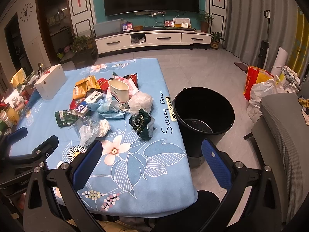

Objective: Collect trash

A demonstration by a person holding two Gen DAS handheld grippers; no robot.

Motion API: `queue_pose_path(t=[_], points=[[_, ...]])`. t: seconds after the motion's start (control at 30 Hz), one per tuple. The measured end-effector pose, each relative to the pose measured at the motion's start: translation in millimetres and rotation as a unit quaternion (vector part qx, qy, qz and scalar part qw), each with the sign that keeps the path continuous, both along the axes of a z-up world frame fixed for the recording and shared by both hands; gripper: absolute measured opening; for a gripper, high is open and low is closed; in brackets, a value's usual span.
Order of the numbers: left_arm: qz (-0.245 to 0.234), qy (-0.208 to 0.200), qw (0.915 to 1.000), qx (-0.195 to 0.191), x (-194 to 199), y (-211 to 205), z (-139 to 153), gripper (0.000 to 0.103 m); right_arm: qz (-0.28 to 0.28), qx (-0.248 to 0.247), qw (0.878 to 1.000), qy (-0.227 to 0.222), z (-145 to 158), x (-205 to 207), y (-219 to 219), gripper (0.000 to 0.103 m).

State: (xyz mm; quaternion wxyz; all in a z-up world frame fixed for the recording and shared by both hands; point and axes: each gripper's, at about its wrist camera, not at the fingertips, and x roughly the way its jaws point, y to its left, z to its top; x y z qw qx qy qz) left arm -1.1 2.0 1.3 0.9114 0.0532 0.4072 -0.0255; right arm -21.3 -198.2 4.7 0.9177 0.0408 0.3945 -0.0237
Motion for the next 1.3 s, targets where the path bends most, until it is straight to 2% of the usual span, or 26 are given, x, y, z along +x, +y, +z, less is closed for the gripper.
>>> queue_pose_path(t=[1.3], points=[[-0.001,-0.005,1.0000,-0.003,-1.1,0.2,2.7,0.100,-0.001,-0.001,1.000,-0.004,1.8,-1.3,1.8,0.101]])
